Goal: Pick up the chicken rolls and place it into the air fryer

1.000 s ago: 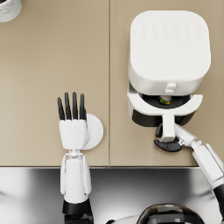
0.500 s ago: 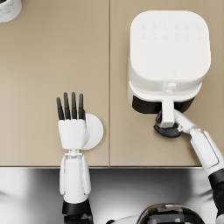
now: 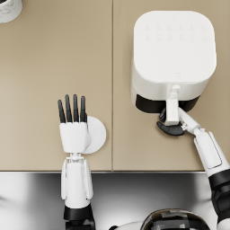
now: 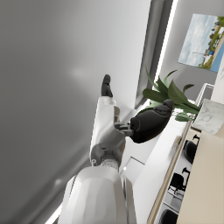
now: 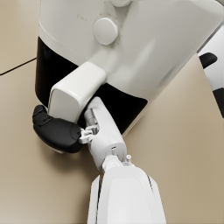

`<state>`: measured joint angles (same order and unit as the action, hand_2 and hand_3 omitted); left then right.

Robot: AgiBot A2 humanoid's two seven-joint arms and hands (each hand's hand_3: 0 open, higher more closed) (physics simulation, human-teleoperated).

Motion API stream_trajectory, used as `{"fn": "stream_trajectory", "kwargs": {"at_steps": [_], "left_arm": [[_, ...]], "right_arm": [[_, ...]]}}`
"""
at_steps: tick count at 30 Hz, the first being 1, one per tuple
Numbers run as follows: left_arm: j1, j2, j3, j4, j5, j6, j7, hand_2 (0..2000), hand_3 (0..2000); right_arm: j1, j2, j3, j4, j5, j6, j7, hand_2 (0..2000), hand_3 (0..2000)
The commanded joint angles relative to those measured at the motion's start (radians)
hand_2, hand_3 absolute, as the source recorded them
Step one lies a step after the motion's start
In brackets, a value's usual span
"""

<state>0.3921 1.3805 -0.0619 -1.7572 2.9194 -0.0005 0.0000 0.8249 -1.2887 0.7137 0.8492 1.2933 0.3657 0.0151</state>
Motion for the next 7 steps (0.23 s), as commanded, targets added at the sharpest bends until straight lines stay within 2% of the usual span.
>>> {"fn": "stream_trajectory", "kwargs": {"at_steps": [1,7], "left_arm": [[0.0,0.0,0.0,0.0,0.0,0.0,0.0,0,0],[0.0,0.0,0.0,0.0,0.0,0.0,0.0,0,0]], "right_arm": [[-0.001,-0.001,-0.002,0.0,0.0,-0.001,-0.001,2000,2000],[-0.003,-0.003,-0.007,-0.001,0.001,0.002,0.002,2000,2000]]}}
